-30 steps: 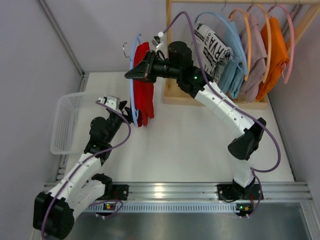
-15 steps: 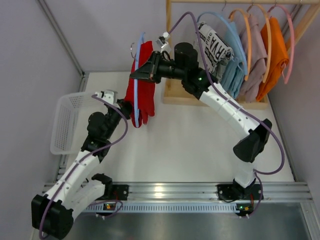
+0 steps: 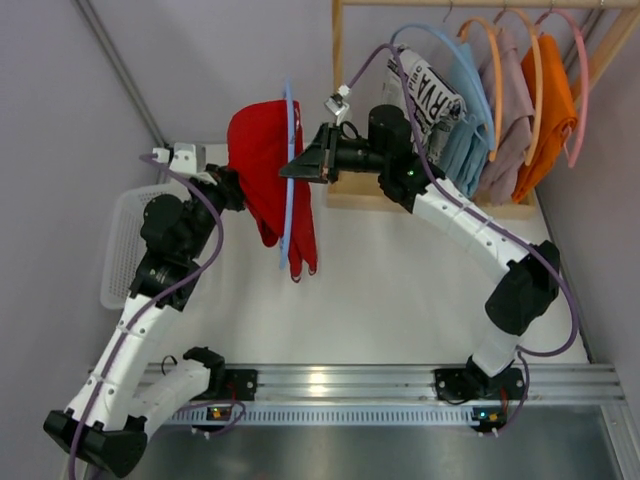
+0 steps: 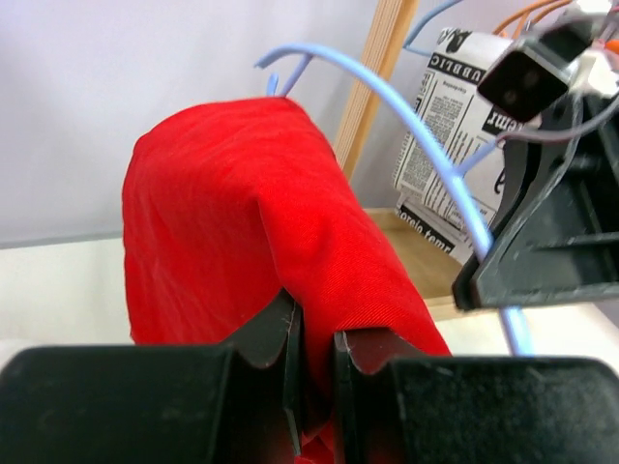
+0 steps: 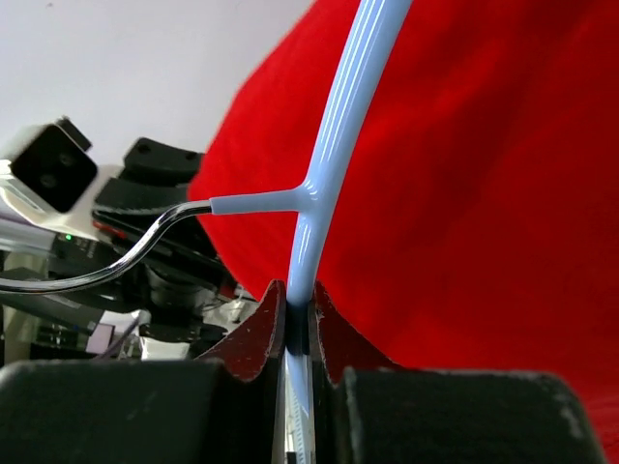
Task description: Remove the trousers from the hanger
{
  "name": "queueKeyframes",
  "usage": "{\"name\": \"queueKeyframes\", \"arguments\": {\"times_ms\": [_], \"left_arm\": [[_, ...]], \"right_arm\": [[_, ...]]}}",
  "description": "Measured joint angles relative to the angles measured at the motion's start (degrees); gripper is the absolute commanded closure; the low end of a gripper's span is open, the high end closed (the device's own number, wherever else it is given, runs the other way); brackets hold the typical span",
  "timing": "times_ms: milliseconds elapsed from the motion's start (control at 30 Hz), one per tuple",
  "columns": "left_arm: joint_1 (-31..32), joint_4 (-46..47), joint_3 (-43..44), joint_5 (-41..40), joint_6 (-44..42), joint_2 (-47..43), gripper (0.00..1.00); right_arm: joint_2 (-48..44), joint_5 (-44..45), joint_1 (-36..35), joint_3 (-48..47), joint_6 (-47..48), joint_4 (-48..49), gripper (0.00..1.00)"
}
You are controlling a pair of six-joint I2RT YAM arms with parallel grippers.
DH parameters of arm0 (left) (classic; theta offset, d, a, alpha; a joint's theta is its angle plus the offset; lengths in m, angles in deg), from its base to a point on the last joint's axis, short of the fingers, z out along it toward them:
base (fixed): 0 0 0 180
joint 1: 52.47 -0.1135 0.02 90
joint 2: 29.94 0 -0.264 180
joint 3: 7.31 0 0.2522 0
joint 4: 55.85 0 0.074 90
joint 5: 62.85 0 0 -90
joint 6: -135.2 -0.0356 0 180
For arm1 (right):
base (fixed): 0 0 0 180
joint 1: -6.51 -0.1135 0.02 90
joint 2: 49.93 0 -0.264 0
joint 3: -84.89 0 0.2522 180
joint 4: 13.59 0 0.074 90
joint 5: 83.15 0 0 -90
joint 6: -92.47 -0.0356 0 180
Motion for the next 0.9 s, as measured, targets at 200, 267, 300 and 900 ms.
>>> {"name": "queueKeyframes", "arguments": {"times_ms": [200,267,300,900], "left_arm": [[0.0,-2.9,7.0,-0.4,0.8,3.1,1.0],[0.0,-3.6,9.6,-0.8,0.8,4.1,1.0],[0.0,-3.9,11.0,-1.0,0.8,4.6,1.0],[0.1,-12.4,27.8,-8.4,-7.4,11.5,1.0]], "right_arm": [[-0.4,-1.3,0.0,3.9,1.0,2.8,1.0],[-0.4,-2.0,0.0,5.6,1.0,3.2,1.0],[-0.4,-2.3,0.0,6.3,1.0,3.5,1.0],[0.1,-5.1,2.0,11.3,1.0,12.2,1.0]]}}
